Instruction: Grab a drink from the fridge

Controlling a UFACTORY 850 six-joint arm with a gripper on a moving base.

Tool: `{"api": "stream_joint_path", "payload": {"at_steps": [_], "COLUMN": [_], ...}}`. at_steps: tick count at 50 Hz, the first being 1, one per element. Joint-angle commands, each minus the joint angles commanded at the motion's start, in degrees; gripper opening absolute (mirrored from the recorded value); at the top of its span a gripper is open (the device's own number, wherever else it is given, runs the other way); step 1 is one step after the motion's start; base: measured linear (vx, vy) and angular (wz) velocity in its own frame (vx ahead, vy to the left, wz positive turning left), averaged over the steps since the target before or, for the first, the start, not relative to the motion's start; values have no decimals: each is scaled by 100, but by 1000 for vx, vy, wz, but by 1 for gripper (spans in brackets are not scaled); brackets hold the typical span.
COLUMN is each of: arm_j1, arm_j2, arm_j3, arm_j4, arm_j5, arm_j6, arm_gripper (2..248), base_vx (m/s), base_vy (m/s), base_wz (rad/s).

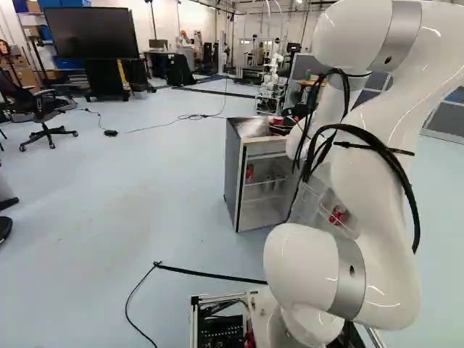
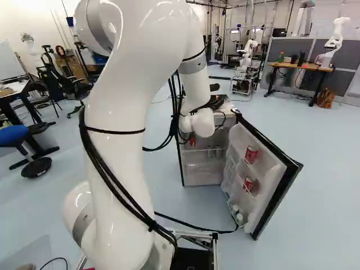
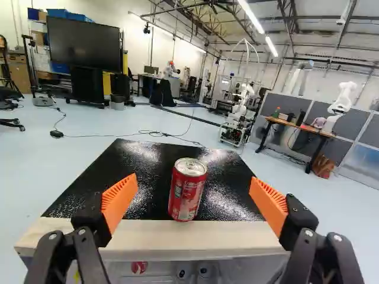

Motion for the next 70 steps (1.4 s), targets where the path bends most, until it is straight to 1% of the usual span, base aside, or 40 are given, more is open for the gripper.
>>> {"api": "stream_joint_path", "payload": {"at_steps": [8,15,27,39,54,70], "arm_j1": [-123,-243,-458,-681,-960,-1214], "arm_j2": [238,417,677,898,1082,1097], "arm_j3": [178,295,432,519,520,314], "arm_j4": [123,316,717,1194,1839,2529], "arm_j5": [-118,-251,-495,-745,-1119,-1624], "arm_j6": [0,0,0,0,0,0], "arm_gripper": [247,247,247,247,247,247], "base_vx": [0,0,0,0,0,0], "base_vy": [0,0,0,0,0,0], "base_wz": [0,0,0,0,0,0]}}
